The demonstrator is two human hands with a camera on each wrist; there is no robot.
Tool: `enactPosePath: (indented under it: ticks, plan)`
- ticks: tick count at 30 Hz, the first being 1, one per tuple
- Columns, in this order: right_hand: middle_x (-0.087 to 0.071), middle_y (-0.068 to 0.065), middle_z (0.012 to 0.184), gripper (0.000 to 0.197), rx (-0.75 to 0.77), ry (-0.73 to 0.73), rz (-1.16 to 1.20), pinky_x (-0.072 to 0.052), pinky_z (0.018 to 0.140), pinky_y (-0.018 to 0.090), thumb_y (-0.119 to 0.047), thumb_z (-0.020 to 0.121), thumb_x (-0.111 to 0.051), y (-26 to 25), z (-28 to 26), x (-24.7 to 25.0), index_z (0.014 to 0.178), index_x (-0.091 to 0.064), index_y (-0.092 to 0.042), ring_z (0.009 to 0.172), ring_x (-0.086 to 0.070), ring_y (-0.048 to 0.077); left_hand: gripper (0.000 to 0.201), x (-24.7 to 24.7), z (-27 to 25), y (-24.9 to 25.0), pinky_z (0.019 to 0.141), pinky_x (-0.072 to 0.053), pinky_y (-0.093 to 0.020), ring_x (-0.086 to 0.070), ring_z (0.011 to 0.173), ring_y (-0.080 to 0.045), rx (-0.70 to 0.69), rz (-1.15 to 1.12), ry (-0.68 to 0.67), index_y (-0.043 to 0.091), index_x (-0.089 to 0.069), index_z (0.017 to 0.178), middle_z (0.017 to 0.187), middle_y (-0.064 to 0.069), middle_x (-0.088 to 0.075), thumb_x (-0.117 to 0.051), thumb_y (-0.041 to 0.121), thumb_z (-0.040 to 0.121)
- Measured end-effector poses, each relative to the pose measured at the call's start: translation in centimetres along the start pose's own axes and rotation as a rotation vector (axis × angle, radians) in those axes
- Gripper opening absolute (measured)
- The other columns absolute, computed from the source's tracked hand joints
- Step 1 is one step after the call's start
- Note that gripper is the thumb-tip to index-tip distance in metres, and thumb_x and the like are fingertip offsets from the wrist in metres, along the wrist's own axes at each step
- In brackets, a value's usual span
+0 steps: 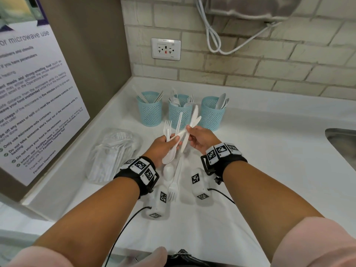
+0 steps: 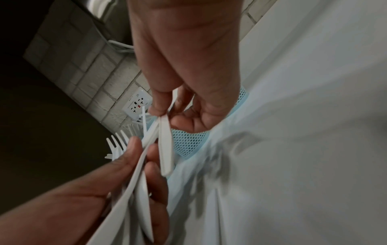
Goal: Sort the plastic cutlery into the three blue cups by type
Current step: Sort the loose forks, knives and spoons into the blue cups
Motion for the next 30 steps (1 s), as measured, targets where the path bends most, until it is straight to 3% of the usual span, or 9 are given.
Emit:
enactPosePath:
  ticks: [5,10,13,18,22,27,30]
  plan:
    - [-0.049,0.003,0.063,0.023,0.007,0.060,-0.011,-0.042,0.041,0.013,-0.020,0.092,-0.059,-0.5,0.7,0.9,0.072,-0.052,-0.011,0.055,-0.046,0.008,0.009,0.1,0.2,0.2,0.060,-0.048,-0.014,-0.057,0.062,-0.006,-0.014,-0.021,0.008,0.011,-0.063,0.089,0.075,0.001,-0.062,-0.057,0.017,0.093]
    - [-0.051,0.004,0.067,0.024,0.049,0.051,-0.031,-0.040,0.045,0.014,-0.016,0.094,-0.055,-2.2,1.0,0.9,0.070,-0.056,-0.010,0.054,-0.044,0.008,0.014,0.2,0.4,0.0,0.064,-0.049,-0.016,-0.058,0.069,-0.010,-0.014,0.015,-0.005,0.008,-0.062,0.103,0.079,-0.002,-0.063,-0.058,0.016,0.092]
    - [-0.056,0.002,0.072,0.017,0.056,-0.016,-0.048,-0.042,0.045,0.013,-0.015,0.094,-0.055,-3.1,1.0,0.3,0.078,-0.057,-0.011,0.057,-0.045,0.007,0.015,0.4,0.5,0.5,0.063,-0.046,-0.018,-0.056,0.065,-0.010,-0.025,0.068,0.002,0.009,-0.062,0.102,0.076,-0.002,-0.062,-0.059,0.019,0.092]
    - [-0.057,-0.001,0.075,0.012,0.032,-0.119,-0.101,-0.042,0.044,0.011,-0.018,0.094,-0.055,-3.5,1.3,-1.3,0.082,-0.055,-0.015,0.058,-0.044,0.006,0.021,0.5,0.4,1.3,0.051,-0.045,-0.018,-0.053,0.053,-0.009,-0.019,0.093,-0.020,0.004,-0.064,0.102,0.069,-0.004,-0.058,-0.060,0.021,0.091]
    - [-0.055,-0.002,0.073,0.018,-0.013,-0.121,-0.202,-0.041,0.044,0.010,-0.018,0.095,-0.054,-4.4,1.6,-1.7,0.077,-0.051,-0.015,0.060,-0.046,0.005,0.014,0.9,0.2,1.8,0.050,-0.043,-0.017,-0.052,0.055,-0.011,-0.023,0.108,-0.021,0.011,-0.064,0.083,0.066,-0.001,-0.058,-0.060,0.022,0.091]
    - [-0.057,0.002,0.074,0.019,0.057,-0.107,-0.263,-0.044,0.048,0.011,-0.020,0.093,-0.056,-5.4,2.3,-2.6,0.075,-0.056,-0.013,0.061,-0.049,0.007,0.013,1.9,0.5,2.0,0.050,-0.044,-0.016,-0.053,0.053,-0.009,-0.010,0.054,0.036,0.006,-0.064,0.089,0.068,-0.002,-0.060,-0.061,0.018,0.091]
    - [-0.057,0.007,0.074,0.017,0.152,-0.061,-0.246,-0.043,0.055,0.018,-0.020,0.091,-0.061,-5.9,2.6,-3.0,0.074,-0.060,-0.014,0.061,-0.049,0.011,0.011,2.4,0.4,2.2,0.045,-0.043,-0.014,-0.053,0.049,-0.007,-0.008,0.018,0.054,0.006,-0.065,0.086,0.063,0.000,-0.060,-0.062,0.016,0.090]
Point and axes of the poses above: each hand's wrist, its own z-axis towards the middle knuckle, its own x-axis out of the back of the hand, y = z × x, the point moved 9 cm from there along z, towards the middle knuckle
